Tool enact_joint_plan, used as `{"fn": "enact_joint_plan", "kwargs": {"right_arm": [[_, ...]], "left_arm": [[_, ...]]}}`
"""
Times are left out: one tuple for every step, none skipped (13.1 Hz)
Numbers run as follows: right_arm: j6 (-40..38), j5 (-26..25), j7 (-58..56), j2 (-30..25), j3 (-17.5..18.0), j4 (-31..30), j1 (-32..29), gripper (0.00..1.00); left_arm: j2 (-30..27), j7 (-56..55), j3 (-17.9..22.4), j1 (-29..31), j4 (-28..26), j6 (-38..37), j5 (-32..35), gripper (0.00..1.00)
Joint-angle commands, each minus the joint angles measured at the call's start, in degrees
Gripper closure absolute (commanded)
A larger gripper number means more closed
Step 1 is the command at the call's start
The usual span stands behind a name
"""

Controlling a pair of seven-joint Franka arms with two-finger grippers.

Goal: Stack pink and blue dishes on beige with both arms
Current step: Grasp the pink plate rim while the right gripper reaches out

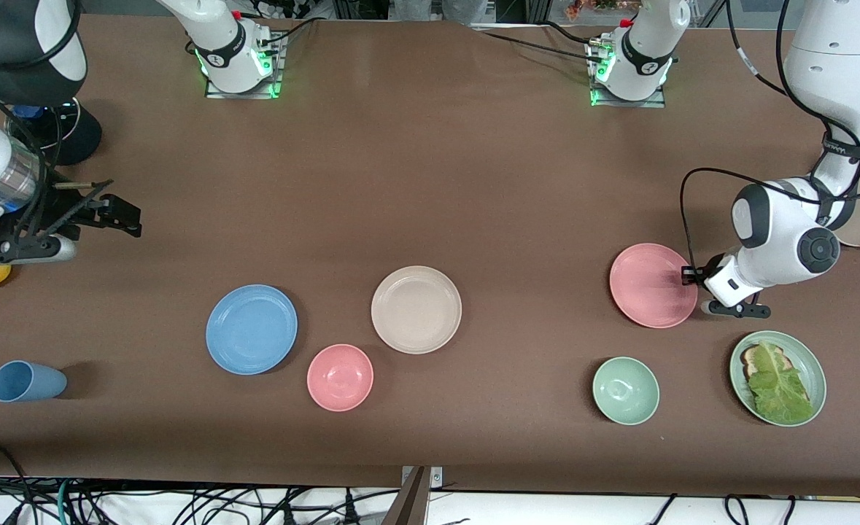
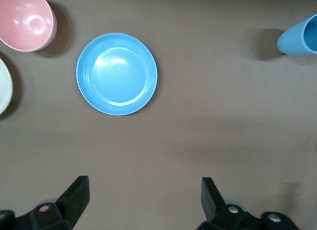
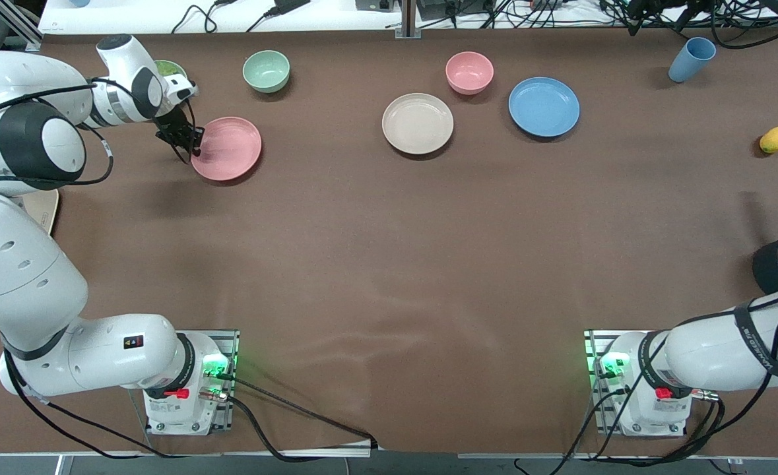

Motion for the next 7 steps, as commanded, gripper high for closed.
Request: {"fn": "enact_joint_plan", "kwargs": {"right_arm": [[6.02, -0.15, -1.35, 2.44, 0.07, -4.28, -0.45, 0.0], [10.15, -0.16, -1.35, 2.7, -0.02, -6.92, -0.45, 0.0], [13.07, -0.07, -1.44, 3.83, -0.02, -8.08, -0.8, 0.0], [15.18, -0.07, -1.44, 6.19, -0.02, -8.0, -0.89, 0.0], [17.73, -0.07, -1.44, 8.48, -0.02, -7.83, -1.15, 0.0], [20.54, -0.07, -1.44, 11.29, -0.02, -7.92, -1.33, 0.0], [23.18, -0.07, -1.44, 13.84, -0.02, -8.09, -1.33, 0.0]], "left_arm": [[0.08, -0.16, -0.41, -0.48, 6.51, -11.19, -0.01, 1.0], [-0.1, -0.34, -0.58, -0.74, 9.24, -16.55, -0.19, 1.0], [-0.28, -1.73, -1.71, -1.09, 11.79, -21.04, -2.71, 1.0], [-0.54, -3.57, -2.86, -1.27, 14.16, -25.17, -4.83, 1.0], [-1.15, -6.55, -4.43, -1.44, 16.62, -29.3, -5.63, 1.0], [-1.24, -9.89, -6.62, -1.36, 19.43, -32.48, -6.77, 1.0], [-1.16, -13.57, -8.74, -1.53, 21.55, -34.16, -8.61, 1.0]]}}
